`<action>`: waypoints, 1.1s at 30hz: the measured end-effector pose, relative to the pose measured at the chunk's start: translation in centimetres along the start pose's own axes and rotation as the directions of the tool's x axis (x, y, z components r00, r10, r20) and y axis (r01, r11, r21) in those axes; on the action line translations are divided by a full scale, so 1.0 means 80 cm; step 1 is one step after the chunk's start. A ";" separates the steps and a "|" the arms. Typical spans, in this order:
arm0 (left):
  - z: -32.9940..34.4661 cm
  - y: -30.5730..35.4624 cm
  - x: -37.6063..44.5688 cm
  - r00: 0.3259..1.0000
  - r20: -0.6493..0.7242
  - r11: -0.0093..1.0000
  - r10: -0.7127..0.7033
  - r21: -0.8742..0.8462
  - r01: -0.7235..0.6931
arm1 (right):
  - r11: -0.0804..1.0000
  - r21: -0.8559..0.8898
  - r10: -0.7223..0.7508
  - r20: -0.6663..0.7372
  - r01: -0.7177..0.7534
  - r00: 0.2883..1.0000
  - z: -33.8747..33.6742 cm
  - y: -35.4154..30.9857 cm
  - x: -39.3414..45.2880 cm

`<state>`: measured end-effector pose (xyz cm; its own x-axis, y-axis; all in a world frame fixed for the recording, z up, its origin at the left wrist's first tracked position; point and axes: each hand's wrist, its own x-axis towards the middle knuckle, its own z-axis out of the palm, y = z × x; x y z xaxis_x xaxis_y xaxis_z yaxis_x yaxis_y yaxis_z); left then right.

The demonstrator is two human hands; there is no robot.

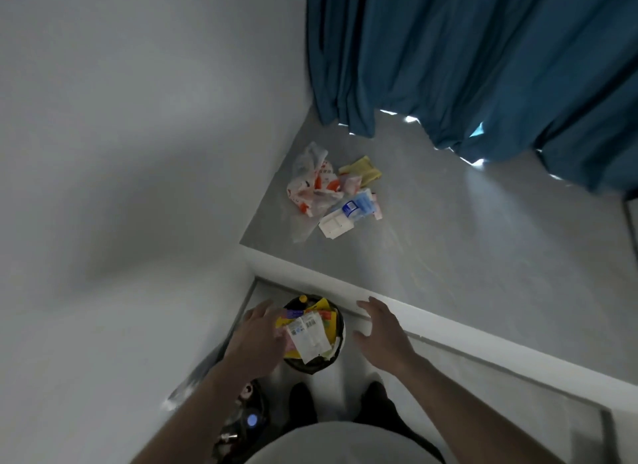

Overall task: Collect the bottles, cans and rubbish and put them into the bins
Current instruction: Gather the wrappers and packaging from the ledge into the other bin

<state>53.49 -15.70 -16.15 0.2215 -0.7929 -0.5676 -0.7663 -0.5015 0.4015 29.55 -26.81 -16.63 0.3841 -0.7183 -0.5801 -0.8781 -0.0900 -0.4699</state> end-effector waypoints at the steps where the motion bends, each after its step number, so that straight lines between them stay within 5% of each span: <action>1: -0.011 0.008 -0.003 1.000 -0.012 1.000 0.013 0.016 -0.013 | 1.000 0.016 0.011 -0.011 -0.010 1.000 -0.007 0.002 -0.002; 12: -0.055 0.103 0.008 0.993 -0.090 0.996 0.077 0.057 -0.072 | 0.997 0.074 -0.020 -0.131 0.030 0.991 -0.116 0.044 -0.014; 27: 0.020 0.368 0.044 0.971 -0.226 0.996 0.072 0.058 -0.061 | 0.994 -0.054 -0.103 -0.145 0.097 0.984 -0.311 0.292 -0.033; 33: 0.046 0.430 0.028 0.967 -0.253 0.998 0.032 0.057 -0.018 | 0.976 -0.132 -0.187 -0.107 0.172 0.977 -0.365 0.332 -0.021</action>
<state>25.38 -33.45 -6.24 0.3425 -0.8702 -0.3543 -0.8032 -0.4668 0.3701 -2.77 -48.17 -8.74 0.5083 -0.7587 -0.4074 -0.8289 -0.3027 -0.4703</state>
